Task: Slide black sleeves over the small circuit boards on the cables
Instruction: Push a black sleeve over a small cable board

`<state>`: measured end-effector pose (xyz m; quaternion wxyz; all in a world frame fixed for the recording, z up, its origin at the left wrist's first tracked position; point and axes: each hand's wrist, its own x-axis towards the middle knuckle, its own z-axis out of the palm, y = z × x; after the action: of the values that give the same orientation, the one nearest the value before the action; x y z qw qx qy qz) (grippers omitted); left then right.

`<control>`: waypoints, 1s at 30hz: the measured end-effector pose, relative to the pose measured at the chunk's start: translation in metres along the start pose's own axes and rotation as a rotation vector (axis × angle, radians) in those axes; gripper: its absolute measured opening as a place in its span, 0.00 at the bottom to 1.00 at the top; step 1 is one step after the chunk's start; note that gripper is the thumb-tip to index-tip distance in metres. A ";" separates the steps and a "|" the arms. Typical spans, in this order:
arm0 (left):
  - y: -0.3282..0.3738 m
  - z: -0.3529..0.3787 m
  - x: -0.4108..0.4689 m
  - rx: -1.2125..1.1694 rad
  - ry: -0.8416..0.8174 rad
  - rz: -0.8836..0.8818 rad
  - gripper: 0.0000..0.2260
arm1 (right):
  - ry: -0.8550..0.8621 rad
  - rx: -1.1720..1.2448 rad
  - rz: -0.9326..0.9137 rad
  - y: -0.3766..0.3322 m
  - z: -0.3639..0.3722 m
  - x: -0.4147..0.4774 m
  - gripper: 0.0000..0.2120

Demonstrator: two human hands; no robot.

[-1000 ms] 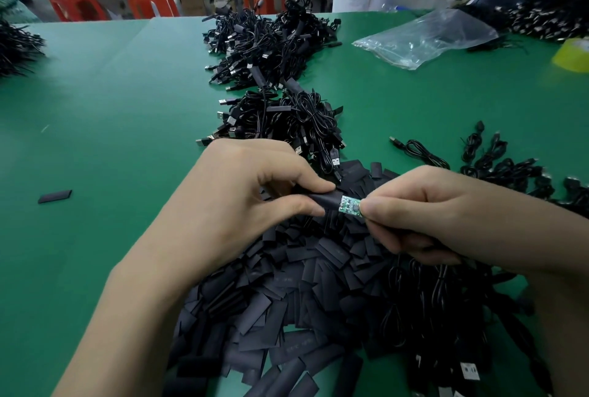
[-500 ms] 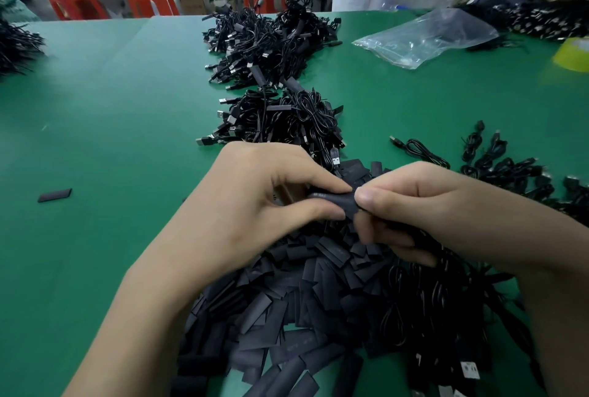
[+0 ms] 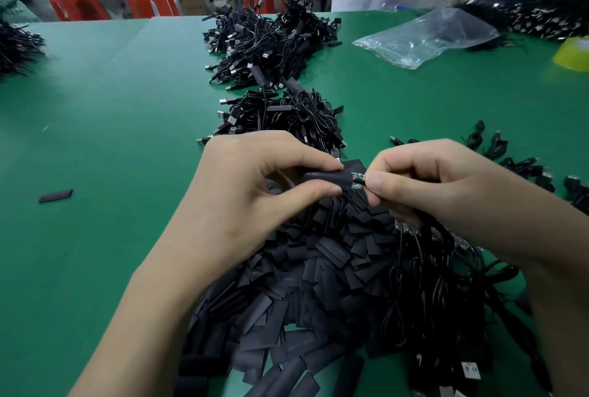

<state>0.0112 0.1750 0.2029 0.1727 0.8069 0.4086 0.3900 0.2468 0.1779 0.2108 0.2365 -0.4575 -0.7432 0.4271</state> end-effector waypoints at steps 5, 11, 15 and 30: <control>0.000 0.000 0.000 0.018 0.019 0.027 0.08 | 0.026 -0.036 -0.008 -0.002 0.000 -0.002 0.14; -0.003 0.003 -0.001 0.044 0.025 0.076 0.08 | 0.032 -0.006 -0.003 -0.003 0.004 -0.001 0.14; -0.005 0.005 0.000 0.048 0.043 0.104 0.08 | 0.036 0.017 -0.004 -0.004 0.004 -0.002 0.14; -0.006 0.007 -0.001 -0.059 0.044 0.109 0.07 | -0.011 0.053 -0.040 -0.008 -0.001 -0.006 0.14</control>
<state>0.0129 0.1786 0.1944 0.1661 0.8138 0.3561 0.4282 0.2462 0.1717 0.2180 0.2527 -0.4338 -0.7419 0.4445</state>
